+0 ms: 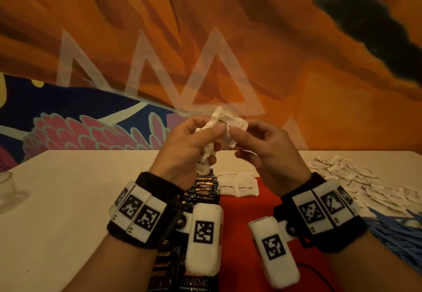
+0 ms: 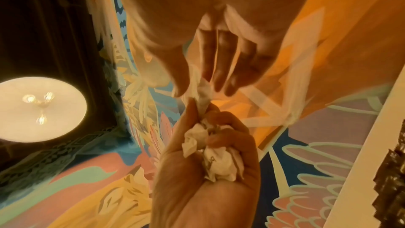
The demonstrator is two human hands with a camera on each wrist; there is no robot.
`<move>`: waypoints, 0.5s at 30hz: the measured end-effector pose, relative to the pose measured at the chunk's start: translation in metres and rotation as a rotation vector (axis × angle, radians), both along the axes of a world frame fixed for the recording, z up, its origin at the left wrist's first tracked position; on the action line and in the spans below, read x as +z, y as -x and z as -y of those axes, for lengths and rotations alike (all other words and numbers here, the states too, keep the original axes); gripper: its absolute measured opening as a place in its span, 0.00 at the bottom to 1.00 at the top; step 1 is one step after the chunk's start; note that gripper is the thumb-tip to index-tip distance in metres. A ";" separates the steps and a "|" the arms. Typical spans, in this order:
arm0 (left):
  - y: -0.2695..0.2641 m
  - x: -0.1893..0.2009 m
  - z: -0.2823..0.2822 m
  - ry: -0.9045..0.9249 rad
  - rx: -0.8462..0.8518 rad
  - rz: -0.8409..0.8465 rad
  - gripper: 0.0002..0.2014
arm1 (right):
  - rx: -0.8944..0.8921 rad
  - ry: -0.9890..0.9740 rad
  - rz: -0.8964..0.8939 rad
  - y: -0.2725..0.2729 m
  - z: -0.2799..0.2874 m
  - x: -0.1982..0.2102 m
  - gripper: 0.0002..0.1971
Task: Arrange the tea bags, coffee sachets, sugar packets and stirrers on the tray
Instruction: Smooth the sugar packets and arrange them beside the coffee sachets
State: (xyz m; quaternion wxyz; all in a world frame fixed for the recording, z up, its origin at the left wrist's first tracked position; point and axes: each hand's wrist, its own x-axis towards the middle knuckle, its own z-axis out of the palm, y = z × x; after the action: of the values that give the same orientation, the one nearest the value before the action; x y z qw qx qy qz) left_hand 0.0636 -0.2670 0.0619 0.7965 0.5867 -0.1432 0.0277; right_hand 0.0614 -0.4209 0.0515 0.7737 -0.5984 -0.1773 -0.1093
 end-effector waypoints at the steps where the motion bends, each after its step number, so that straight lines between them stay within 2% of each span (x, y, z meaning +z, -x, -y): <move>1: 0.000 0.000 0.001 0.016 0.004 -0.004 0.13 | 0.028 0.000 -0.008 0.001 0.001 0.001 0.16; 4: -0.001 -0.001 0.002 0.050 0.028 -0.015 0.11 | -0.011 -0.072 -0.019 0.000 0.001 0.002 0.03; 8: -0.001 -0.001 0.003 0.066 0.063 0.007 0.11 | -0.122 -0.107 -0.020 -0.003 0.001 0.001 0.05; 11: -0.001 -0.003 0.007 0.066 0.076 0.030 0.13 | -0.109 -0.071 -0.005 -0.004 0.001 -0.001 0.04; 13: 0.000 -0.005 0.007 0.007 0.075 0.035 0.18 | -0.114 -0.046 0.016 -0.004 0.002 -0.001 0.03; 15: 0.000 -0.006 0.007 -0.063 0.065 0.040 0.18 | -0.140 -0.041 0.004 -0.005 0.003 -0.001 0.01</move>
State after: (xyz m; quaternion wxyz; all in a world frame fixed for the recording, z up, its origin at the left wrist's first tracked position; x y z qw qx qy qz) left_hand 0.0632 -0.2740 0.0562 0.7734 0.6151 -0.1407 0.0610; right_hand 0.0668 -0.4243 0.0507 0.7757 -0.5932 -0.1345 -0.1680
